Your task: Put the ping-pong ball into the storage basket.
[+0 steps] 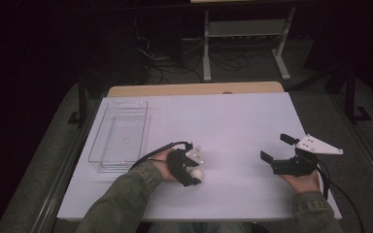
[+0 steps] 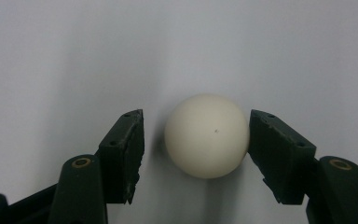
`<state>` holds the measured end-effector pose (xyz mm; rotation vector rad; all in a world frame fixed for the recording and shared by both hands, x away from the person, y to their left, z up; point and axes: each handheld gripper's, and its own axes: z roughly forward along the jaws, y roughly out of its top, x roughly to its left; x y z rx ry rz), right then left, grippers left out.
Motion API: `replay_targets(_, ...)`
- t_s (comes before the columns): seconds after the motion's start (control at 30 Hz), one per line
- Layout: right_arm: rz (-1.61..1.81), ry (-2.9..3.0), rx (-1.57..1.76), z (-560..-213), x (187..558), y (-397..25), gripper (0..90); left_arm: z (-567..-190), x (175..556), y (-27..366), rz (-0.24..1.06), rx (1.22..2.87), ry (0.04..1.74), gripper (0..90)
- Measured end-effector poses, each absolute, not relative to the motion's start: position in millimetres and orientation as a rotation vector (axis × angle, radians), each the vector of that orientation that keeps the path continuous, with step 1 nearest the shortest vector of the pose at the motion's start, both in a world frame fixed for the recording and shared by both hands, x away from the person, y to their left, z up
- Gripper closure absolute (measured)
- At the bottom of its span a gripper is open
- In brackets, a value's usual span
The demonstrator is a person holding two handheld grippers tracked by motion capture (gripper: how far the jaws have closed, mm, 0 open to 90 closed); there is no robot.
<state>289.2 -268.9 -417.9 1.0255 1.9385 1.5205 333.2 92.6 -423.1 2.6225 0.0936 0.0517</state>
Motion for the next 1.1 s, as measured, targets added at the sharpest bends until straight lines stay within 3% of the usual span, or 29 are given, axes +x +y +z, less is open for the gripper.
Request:
replay_targets(0.3,1.511,1.933,1.024,-418,289,-269,0.0,-422,334,98,0.050,2.590,0.103,50.0)
replay_targets(1.1,1.507,1.927,1.019,-417,288,-268,0.0,-409,327,102,0.055,2.576,0.057,50.7)
